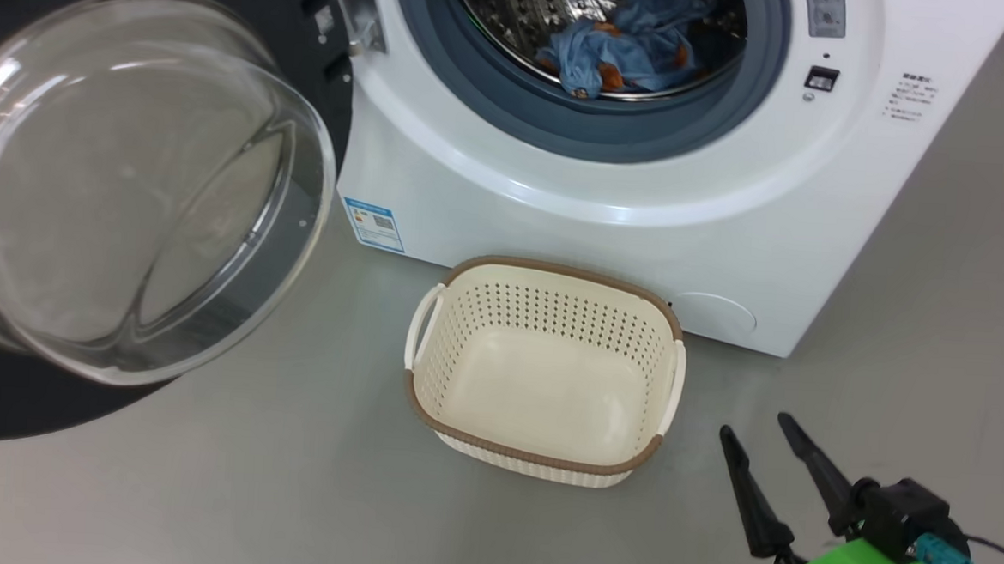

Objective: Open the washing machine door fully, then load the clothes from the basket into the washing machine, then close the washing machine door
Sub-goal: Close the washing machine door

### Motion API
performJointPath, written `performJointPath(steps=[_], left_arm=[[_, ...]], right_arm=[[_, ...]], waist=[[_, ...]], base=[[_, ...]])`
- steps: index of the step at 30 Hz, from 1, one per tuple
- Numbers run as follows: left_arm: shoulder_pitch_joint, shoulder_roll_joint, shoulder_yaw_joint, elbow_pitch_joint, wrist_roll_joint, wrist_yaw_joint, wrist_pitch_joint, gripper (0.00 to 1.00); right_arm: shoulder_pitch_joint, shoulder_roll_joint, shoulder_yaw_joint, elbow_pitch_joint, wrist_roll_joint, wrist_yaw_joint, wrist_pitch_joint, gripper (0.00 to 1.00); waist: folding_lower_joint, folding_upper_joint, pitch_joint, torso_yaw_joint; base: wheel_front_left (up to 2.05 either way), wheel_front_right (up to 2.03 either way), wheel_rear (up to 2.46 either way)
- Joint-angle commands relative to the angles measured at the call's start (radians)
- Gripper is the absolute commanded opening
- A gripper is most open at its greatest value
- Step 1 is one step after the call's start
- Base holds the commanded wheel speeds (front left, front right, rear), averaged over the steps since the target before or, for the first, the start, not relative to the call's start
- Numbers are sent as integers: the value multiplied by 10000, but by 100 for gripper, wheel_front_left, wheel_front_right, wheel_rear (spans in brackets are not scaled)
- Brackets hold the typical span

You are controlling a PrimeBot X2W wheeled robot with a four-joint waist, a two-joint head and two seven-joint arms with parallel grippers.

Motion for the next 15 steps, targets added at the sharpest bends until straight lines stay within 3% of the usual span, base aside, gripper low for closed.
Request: performJointPath(steps=[1, 8, 15], left_arm=[[-199, 891, 212, -42, -140, 94, 273, 0], [-180, 1466, -87, 592, -229, 365, 1297, 0], [-3, 1518, -198, 1022, -184, 451, 1570, 0]], right_arm=[[-409, -133, 168, -318, 24, 27, 26, 100], [-497, -340, 53, -584, 42, 27, 213, 100], [-510, -439, 75, -807, 17, 27, 334, 100]], waist=[[0, 0, 190, -186], [0, 0, 532, -510], [0, 0, 775, -745]], base=[[0, 0, 0], [0, 0, 0], [0, 0, 0]])
